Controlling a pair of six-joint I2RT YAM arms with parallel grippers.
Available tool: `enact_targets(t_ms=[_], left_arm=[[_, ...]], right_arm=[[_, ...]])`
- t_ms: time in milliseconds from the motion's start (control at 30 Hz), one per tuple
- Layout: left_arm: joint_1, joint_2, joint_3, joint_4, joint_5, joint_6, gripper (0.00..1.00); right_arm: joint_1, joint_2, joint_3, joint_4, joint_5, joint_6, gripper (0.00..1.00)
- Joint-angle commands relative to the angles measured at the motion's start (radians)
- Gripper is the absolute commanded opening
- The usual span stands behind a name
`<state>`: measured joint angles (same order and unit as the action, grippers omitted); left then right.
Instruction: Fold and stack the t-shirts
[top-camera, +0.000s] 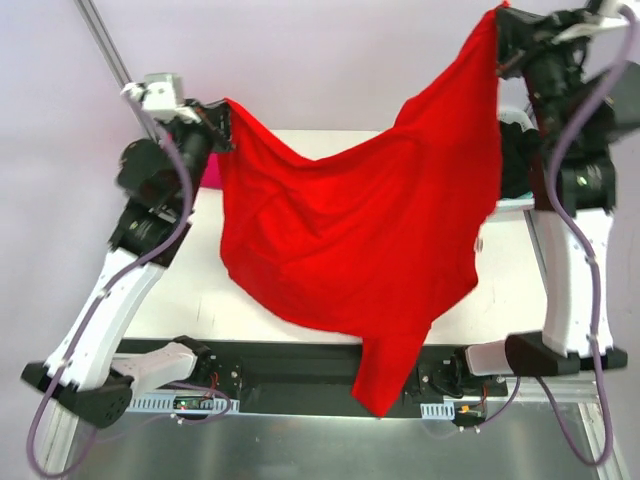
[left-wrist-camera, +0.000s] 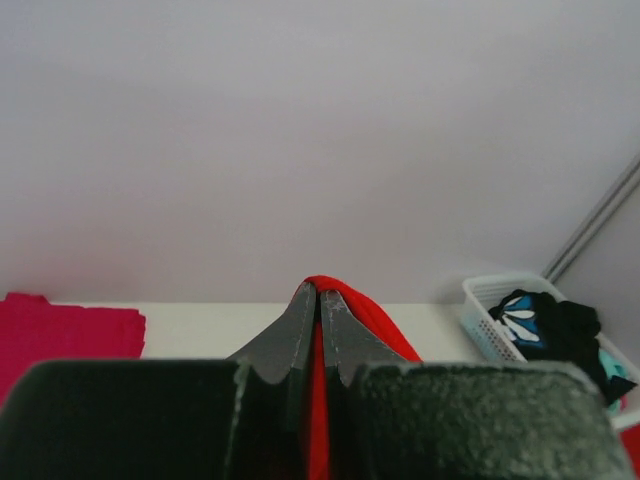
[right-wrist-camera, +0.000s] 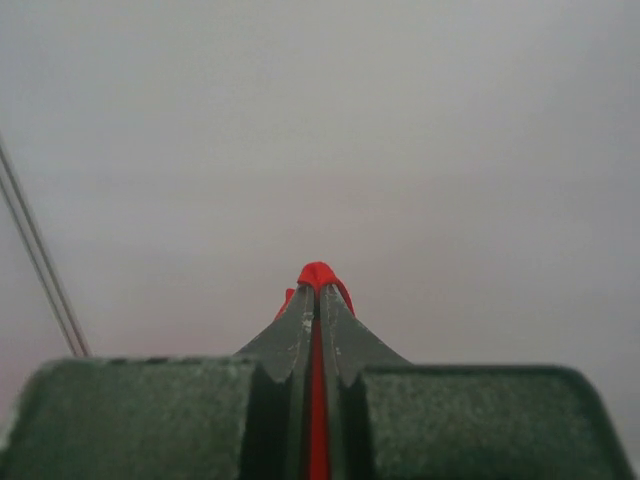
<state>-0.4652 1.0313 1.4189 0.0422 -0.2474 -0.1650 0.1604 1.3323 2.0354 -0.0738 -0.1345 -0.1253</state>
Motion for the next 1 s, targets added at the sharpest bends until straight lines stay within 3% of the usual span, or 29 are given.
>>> enact_targets(t_ms=[0, 67, 167, 300, 433, 600, 700, 733, 767, 833, 867, 933, 967], left_arm=[[0.066, 0.134, 0.006, 0.260, -0.030, -0.004, 0.00], [0.115, 0.248, 0.076, 0.275, 0.006, -0.019, 0.00], [0.137, 0.406, 0.381, 0.211, 0.057, -0.018, 0.00], [0.138, 0.571, 0.697, 0.109, 0.115, 0.005, 0.00], [0.138, 0.609, 0.811, 0.085, 0.171, 0.001, 0.00], [0.137, 0.507, 0.617, 0.119, 0.175, -0.025, 0.00], [0.137, 0.406, 0.398, 0.124, 0.140, -0.051, 0.00], [0.137, 0.342, 0.324, 0.116, 0.122, -0.070, 0.00], [0.137, 0.308, 0.160, 0.108, 0.093, -0.088, 0.00], [0.137, 0.191, -0.022, 0.075, 0.033, -0.163, 0.00], [0.138, 0.149, -0.198, 0.002, 0.002, -0.206, 0.00], [0.137, 0.045, -0.360, -0.077, 0.013, -0.325, 0.00], [0.137, 0.020, -0.479, -0.203, 0.035, -0.385, 0.00]], right_arm=[[-0.010, 0.117, 0.115, 0.095, 0.015, -0.065, 0.01], [-0.018, 0.227, 0.268, 0.086, -0.007, -0.056, 0.01], [-0.027, 0.380, 0.495, 0.078, -0.016, -0.031, 0.01], [-0.062, 0.416, 0.513, 0.170, -0.010, 0.019, 0.01], [-0.070, 0.346, 0.431, 0.245, -0.031, 0.015, 0.01], [-0.070, 0.274, 0.395, 0.198, -0.069, 0.010, 0.01], [-0.071, 0.185, 0.174, 0.152, -0.071, 0.036, 0.01], [-0.071, 0.088, -0.056, 0.141, -0.050, 0.085, 0.01], [-0.070, 0.041, -0.170, 0.132, -0.051, 0.113, 0.01], [-0.070, -0.115, -0.442, 0.115, -0.060, 0.162, 0.01], [-0.067, -0.169, -0.703, 0.114, -0.068, 0.229, 0.01], [-0.059, -0.278, -0.896, 0.001, -0.085, 0.288, 0.01], [-0.059, -0.301, -1.054, -0.071, -0.089, 0.365, 0.01]])
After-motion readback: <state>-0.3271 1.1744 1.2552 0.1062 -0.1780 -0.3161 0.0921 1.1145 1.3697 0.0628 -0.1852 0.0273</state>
